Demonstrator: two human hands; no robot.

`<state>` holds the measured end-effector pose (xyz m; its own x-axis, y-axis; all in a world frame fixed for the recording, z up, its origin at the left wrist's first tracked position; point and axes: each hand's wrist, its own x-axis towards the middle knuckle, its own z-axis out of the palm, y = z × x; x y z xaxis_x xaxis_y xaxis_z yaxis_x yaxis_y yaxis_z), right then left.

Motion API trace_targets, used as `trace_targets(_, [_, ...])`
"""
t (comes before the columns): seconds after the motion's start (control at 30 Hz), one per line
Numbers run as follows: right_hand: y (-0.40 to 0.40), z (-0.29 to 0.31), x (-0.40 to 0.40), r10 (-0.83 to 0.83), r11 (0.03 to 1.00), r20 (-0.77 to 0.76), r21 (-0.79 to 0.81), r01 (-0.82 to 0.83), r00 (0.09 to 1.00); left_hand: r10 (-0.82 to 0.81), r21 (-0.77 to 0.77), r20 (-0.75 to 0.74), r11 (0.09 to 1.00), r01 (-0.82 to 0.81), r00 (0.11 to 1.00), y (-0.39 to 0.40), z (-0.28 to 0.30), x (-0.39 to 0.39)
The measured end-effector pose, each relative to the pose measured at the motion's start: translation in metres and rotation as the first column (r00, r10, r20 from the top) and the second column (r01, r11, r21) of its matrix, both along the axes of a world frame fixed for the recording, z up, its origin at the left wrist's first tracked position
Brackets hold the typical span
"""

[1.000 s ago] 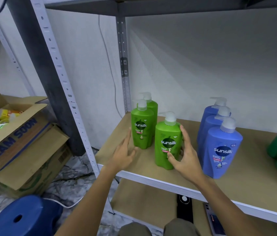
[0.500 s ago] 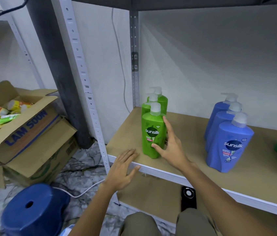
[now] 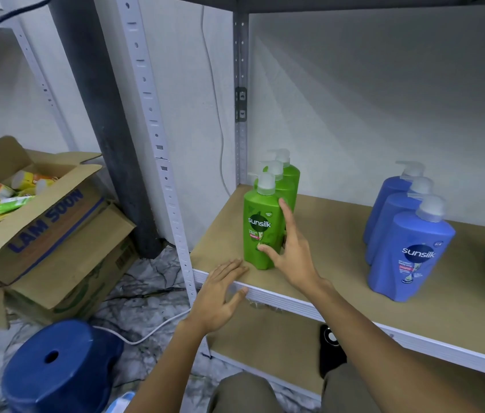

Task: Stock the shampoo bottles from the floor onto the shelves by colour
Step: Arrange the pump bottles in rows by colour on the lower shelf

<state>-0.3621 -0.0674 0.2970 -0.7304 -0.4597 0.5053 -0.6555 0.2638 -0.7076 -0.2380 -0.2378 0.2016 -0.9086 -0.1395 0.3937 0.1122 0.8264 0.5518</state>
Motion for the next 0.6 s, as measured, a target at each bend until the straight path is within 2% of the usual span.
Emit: trace_targets(0.6, [0.0028,-0.0008,-0.0101,0.057,0.998,0.062,0.035,-0.059,0.996,-0.002,0.023,0.014,1.0,0.002,1.0,0.0006,0.0009,-0.0004])
